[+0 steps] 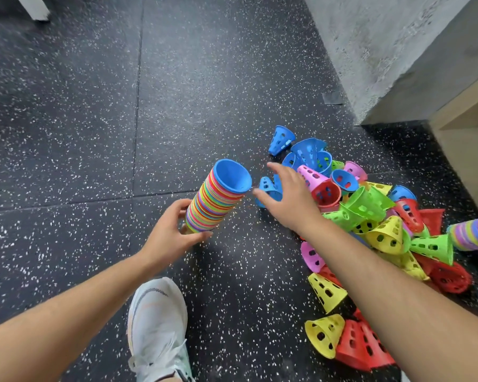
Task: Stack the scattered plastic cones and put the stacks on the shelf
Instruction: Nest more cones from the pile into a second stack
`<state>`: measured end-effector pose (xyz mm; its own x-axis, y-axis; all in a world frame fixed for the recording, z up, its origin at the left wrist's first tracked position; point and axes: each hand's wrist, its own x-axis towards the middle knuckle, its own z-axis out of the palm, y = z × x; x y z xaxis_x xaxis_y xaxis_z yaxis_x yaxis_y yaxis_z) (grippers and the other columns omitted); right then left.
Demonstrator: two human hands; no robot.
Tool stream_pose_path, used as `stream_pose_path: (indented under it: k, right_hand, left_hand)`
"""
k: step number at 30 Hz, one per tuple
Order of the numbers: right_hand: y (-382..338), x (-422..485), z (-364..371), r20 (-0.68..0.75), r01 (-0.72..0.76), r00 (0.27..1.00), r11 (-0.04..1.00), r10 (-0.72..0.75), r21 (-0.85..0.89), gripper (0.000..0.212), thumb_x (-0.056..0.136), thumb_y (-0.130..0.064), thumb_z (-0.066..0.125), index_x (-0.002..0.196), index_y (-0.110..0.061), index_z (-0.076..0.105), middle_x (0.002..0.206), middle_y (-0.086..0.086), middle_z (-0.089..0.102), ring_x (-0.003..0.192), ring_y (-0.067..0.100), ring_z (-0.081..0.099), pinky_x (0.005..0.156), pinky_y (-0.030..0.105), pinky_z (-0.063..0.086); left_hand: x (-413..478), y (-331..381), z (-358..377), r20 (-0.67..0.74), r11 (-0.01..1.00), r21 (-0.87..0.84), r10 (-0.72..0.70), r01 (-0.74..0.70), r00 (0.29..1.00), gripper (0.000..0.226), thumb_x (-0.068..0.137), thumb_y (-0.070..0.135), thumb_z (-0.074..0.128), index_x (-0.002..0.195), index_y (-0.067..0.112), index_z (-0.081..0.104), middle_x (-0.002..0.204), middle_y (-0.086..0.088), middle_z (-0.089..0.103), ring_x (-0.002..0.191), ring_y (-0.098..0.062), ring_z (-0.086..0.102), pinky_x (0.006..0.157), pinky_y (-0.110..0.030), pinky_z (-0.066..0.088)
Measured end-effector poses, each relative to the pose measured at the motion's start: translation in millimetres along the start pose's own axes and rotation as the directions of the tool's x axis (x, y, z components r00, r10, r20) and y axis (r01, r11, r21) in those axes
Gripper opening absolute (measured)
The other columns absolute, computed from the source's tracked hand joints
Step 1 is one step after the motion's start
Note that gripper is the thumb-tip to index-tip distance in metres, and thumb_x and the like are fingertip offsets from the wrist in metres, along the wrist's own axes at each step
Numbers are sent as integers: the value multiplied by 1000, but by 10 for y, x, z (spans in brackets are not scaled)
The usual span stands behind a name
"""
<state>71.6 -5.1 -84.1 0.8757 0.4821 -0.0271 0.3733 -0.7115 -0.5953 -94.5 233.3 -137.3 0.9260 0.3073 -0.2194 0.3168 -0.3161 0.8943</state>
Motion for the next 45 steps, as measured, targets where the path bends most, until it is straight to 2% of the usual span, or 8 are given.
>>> stream_pose_path:
  k: [4,11,18,22,27,32,41,45]
  right_hand:
    - [166,132,291,274,196,962,760,-25,-620,82,87,-59,61,154,-38,19,159,10,24,143,30,24,119,44,19]
    - [183,222,640,333,250,941,530,66,-811,68,85,-55,63,142,-25,39,153,23,22,139,40,26,121,52,9]
    - [269,-1,675,270,181,963,758,-8,-626,48,88,-32,63,130,-22,42,142,10,34,119,34,40,93,45,43]
    - [223,-17,447,15,-110,994,991,111,-71,54,77,-43,77,113,-22,44,114,0,46,105,24,43,84,33,39]
    - [-70,1,-155,-284,-117,925,902,251,415,44,73,-61,70,103,-35,52,106,-12,60,99,-1,53,82,12,37]
    - [-399,12,-445,-165,69,986,907,1,416,50,77,-54,58,122,-32,55,115,-2,54,107,0,49,91,5,32]
    - [-273,649,-372,-20,-23,999,981,27,192,63,89,-70,35,133,-32,55,122,-5,58,122,16,43,106,34,32]
    - [105,1217,-360,-44,-159,987,930,153,-331,47,97,-39,49,140,-22,47,135,10,54,128,33,41,108,43,30]
  left_hand:
    - [43,-24,11,-5,999,33,-9,9,1000,64,74,15,95,116,42,54,124,15,65,113,11,57,82,-3,43]
    - [70,-67,29,21,998,60,-16,15,1000,66,74,17,94,125,29,55,126,13,63,117,7,57,85,-7,46]
    - [90,-56,24,25,997,74,-14,12,1000,64,75,13,93,124,26,55,125,12,63,112,18,53,82,-1,41]
    - [85,-53,17,23,998,69,-15,14,1000,65,75,14,94,126,25,55,125,11,63,115,16,53,83,1,40]
    - [84,-48,27,18,997,79,-24,23,1000,64,74,18,94,123,33,56,125,15,64,117,8,57,83,-8,45]
    - [168,34,121,32,998,66,-1,-2,999,68,72,21,96,126,34,56,128,16,62,120,1,57,89,-21,50]
    - [479,176,182,92,997,68,41,-47,995,68,73,17,94,128,28,57,125,14,65,120,-1,59,96,-31,54]
    - [633,176,146,96,997,68,40,-47,995,65,74,17,94,127,28,57,126,13,63,118,-1,59,97,-36,56]
